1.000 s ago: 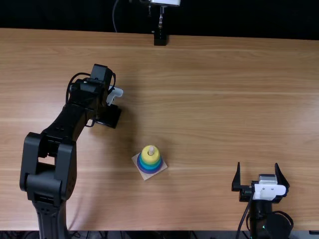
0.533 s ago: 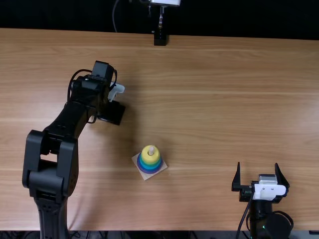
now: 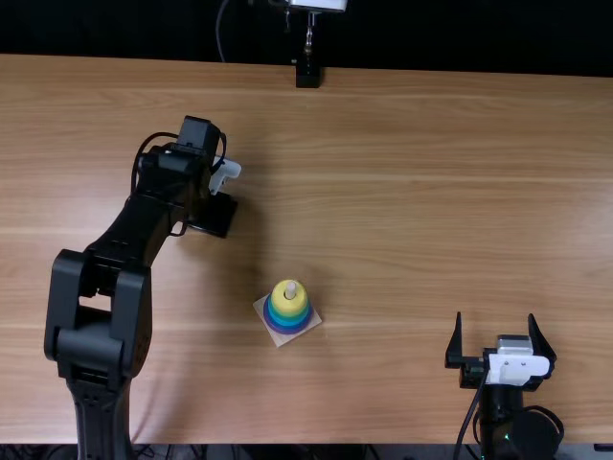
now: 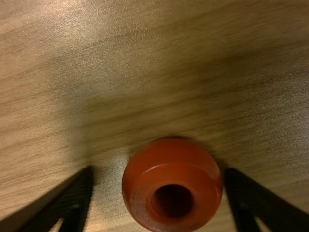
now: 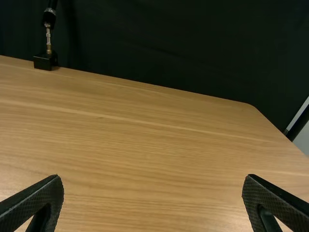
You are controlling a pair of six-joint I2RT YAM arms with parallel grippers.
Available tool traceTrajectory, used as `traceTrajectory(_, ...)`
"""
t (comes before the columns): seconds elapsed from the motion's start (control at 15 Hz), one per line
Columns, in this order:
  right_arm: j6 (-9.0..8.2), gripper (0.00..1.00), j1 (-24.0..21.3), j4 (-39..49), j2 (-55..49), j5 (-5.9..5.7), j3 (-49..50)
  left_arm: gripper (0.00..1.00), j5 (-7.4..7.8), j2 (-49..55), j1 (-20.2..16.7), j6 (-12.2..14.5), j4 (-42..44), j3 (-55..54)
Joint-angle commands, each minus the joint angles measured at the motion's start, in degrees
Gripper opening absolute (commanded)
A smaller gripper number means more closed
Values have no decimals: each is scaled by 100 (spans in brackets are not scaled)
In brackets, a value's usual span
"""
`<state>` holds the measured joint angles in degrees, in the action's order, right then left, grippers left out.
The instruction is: Build the Hanoi tower: stack the rings onto the peg from bottom to top in this color order: purple, dark blue, light blue, dark green, light green, yellow, orange.
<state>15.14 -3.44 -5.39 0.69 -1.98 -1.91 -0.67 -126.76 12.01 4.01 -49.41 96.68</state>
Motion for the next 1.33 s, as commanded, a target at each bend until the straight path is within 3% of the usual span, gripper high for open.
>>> traceTrajectory(0.0, 16, 100, -60, -48, -69, -66, 95, 0, -7, -200, 3, -64, -16, 149)
traceTrajectory(0.4, 16, 100, -60, -48, -69, -66, 95, 0, -81, 28, 73, -64, -122, 342)
traceTrajectory(0.67, 16, 100, -60, -48, -69, -66, 103, 0, -49, 1136, 311, -95, -649, 360)
traceTrajectory(1.0, 16, 100, -60, -48, -69, -66, 95, 0, -7, 2507, 768, -823, -1883, 351)
traceTrajectory(1.27, 5, 100, -60, -48, -69, -76, 95, 0, 14, 3280, 1401, -1762, -2020, 35)
